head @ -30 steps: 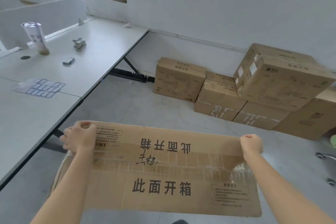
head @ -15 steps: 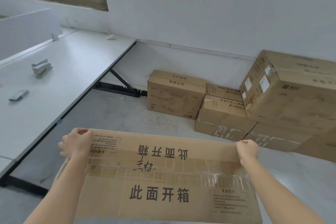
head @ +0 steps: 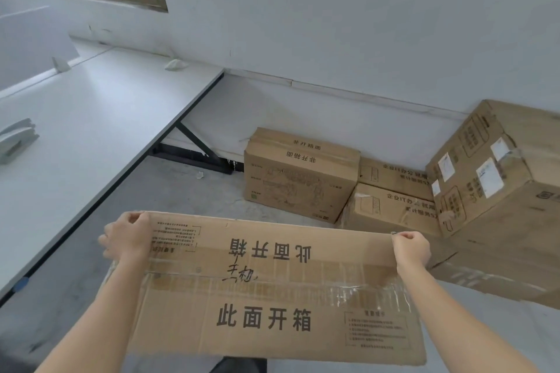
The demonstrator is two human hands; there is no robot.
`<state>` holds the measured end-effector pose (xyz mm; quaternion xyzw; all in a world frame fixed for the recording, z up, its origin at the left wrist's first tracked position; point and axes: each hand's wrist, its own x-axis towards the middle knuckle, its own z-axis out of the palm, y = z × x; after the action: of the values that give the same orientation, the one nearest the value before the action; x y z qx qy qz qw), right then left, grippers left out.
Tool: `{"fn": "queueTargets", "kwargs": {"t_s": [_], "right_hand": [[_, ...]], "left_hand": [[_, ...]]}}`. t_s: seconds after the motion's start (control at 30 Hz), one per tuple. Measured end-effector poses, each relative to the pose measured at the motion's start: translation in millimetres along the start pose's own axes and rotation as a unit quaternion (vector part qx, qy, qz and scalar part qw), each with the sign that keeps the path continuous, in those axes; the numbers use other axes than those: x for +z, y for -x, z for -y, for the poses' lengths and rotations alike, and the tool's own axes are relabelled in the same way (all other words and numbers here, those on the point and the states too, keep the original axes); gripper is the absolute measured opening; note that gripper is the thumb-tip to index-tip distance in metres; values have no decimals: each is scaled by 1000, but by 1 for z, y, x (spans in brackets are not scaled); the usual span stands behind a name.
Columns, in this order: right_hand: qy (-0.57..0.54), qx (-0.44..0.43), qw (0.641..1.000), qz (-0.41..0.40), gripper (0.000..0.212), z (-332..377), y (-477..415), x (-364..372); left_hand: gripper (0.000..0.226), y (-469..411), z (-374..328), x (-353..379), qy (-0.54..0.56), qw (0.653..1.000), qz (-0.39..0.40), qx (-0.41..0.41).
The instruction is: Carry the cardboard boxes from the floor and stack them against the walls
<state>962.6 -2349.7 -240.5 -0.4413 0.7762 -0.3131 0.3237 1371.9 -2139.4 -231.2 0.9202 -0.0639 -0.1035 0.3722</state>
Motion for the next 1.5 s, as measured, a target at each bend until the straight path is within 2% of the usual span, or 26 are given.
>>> {"fn": "queueTargets", "kwargs": {"t_s": [0.17, 0.33, 0.63, 0.77, 0.97, 1.23, 1.4, 1.5], "right_hand": [[6, 29, 1000, -5, 8, 49, -58, 51], [0, 67, 998, -8, 15, 75, -113, 85], [1, 107, 993, 46, 10, 91, -208, 140], [9, 104, 989, 101, 8, 101, -243, 163], [16, 109, 984, 137, 7, 117, -282, 196], [46, 111, 984, 130, 9, 107, -326, 251], [54, 107, 984, 129, 11, 88, -363, 292], [58, 105, 985, 126, 11, 86, -384, 317]], "left_hand": [[30, -65, -49, 61, 14, 999, 42, -18], [28, -115, -88, 116, 36, 996, 73, -35], [30, -156, -129, 199, 55, 991, 62, -103], [34, -164, -141, 216, 62, 989, 50, -127], [28, -172, -152, 233, 61, 985, 35, -156], [19, -201, -158, 279, 32, 987, 56, -149], [12, -232, -162, 331, 38, 984, 88, -149], [15, -269, -151, 368, 52, 981, 110, -150]]}}
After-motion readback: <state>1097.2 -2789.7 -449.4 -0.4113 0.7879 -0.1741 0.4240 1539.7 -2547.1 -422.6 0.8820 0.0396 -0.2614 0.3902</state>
